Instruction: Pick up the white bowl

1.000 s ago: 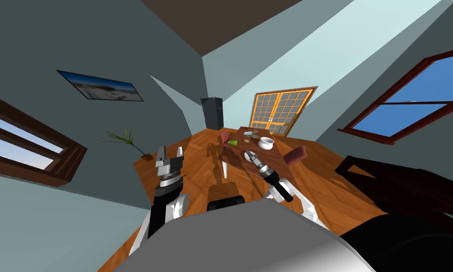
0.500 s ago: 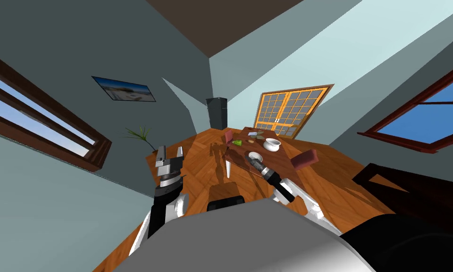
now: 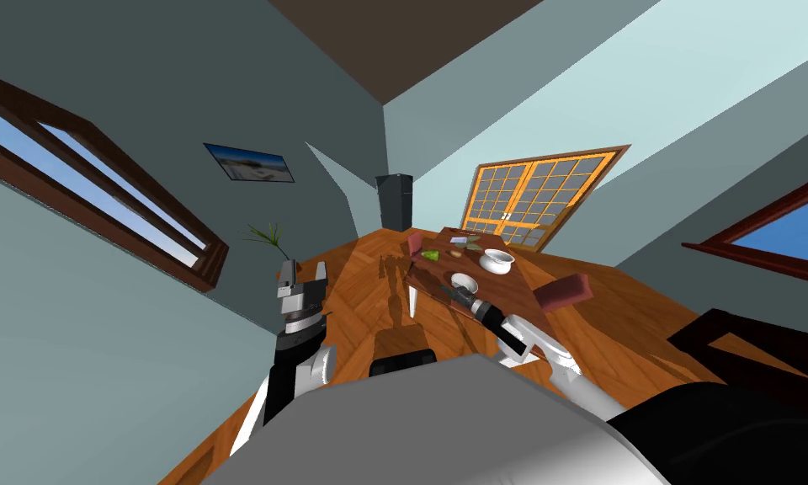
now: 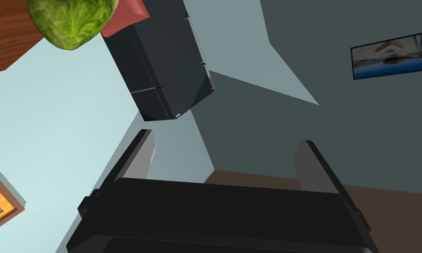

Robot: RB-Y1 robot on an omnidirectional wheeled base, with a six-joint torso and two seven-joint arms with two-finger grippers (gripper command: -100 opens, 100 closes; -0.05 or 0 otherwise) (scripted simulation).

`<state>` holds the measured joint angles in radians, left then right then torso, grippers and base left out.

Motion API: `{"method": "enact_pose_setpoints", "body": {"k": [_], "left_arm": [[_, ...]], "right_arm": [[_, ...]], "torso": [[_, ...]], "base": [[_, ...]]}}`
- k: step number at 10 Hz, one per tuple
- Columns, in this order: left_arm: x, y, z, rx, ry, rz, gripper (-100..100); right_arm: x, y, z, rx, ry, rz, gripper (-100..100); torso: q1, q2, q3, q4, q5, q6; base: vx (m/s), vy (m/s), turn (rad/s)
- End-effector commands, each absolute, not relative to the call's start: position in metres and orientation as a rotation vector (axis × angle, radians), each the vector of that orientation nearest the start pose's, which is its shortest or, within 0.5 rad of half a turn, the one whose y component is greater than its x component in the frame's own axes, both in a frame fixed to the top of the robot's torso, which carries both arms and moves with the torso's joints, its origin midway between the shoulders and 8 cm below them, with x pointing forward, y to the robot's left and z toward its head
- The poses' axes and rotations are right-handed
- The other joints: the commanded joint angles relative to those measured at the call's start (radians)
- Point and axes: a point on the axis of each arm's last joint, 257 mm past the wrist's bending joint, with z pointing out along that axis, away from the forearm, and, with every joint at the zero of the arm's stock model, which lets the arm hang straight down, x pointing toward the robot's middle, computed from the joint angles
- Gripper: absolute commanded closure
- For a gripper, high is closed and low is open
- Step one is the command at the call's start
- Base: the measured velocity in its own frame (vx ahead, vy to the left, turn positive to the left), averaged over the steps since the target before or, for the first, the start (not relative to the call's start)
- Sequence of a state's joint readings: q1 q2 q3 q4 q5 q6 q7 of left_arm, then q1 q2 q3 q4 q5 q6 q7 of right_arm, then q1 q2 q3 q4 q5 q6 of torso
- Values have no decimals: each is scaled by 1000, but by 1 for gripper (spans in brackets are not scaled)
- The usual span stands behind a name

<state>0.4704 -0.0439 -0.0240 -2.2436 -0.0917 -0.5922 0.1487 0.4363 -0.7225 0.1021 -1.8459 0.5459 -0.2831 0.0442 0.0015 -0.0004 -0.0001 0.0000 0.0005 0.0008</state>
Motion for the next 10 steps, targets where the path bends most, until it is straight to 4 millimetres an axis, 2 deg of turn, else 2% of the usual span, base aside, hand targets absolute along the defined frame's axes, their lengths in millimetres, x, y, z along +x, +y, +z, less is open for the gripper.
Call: {"method": "enact_pose_setpoints", "body": {"k": [1, 3, 4, 7, 10], "left_arm": [[340, 258, 35, -618, 541, -1439, 0], [340, 258, 35, -618, 541, -1439, 0], [340, 258, 35, -618, 541, -1439, 0], [340, 258, 35, -618, 541, -1439, 0], [340, 258, 35, -618, 541, -1439, 0]], "right_arm": [[391, -314, -269, -71, 1816, 473, -100], [385, -343, -297, -192, 1895, 334, -100], [385, -344, -297, -199, 1897, 329, -100], [374, -393, -331, -402, 1990, 124, -100], [365, -421, -349, -551, 2031, 2, -100]], "torso": [[0, 0, 0, 0, 0, 0], [0, -1, -1, 0, 0, 0], [0, -2, -1, 0, 0, 0], [-2, -4, -2, -1, 0, 0], [-1, -4, -2, -1, 0, 0]], "base": [[22, 38, 82], [47, 40, 116], [45, 22, 30], [68, 21, 59], [79, 23, 15]]}}
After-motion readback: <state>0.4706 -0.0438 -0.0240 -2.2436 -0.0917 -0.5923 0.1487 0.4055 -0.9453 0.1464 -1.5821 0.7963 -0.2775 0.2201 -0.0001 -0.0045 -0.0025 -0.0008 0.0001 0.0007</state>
